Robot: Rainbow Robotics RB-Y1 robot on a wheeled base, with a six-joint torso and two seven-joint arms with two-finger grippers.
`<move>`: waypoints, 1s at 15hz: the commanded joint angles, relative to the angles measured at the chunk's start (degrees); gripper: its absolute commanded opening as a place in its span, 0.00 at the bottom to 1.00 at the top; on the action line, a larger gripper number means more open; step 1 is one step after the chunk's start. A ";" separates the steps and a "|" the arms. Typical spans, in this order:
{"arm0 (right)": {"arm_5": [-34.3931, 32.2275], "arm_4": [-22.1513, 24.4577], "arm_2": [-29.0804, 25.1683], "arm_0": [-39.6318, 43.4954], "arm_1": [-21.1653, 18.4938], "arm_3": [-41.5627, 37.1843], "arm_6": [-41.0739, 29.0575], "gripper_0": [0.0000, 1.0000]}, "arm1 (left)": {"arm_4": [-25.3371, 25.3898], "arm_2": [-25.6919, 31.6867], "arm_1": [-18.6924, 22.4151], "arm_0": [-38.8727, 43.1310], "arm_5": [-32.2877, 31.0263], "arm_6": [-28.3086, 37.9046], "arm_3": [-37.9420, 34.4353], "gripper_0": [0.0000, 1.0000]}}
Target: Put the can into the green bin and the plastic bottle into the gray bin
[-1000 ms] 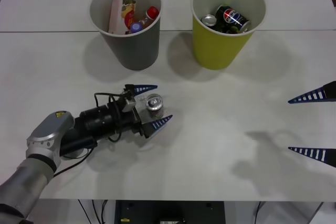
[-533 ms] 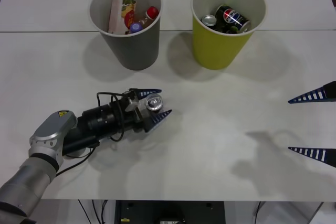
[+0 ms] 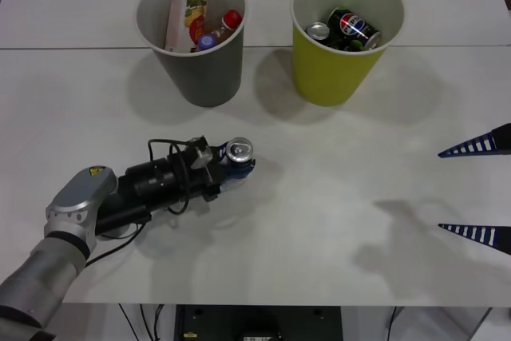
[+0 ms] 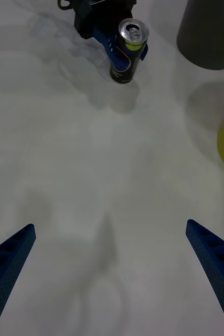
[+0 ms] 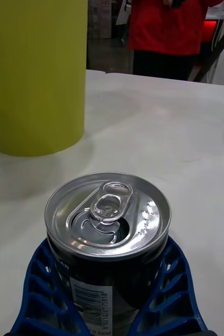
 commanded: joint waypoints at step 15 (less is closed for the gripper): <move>0.00 0.00 0.00 0.00 0.00 0.00 0.00 1.00 | -15.72 -0.52 17.73 4.33 3.90 36.41 -24.00 0.01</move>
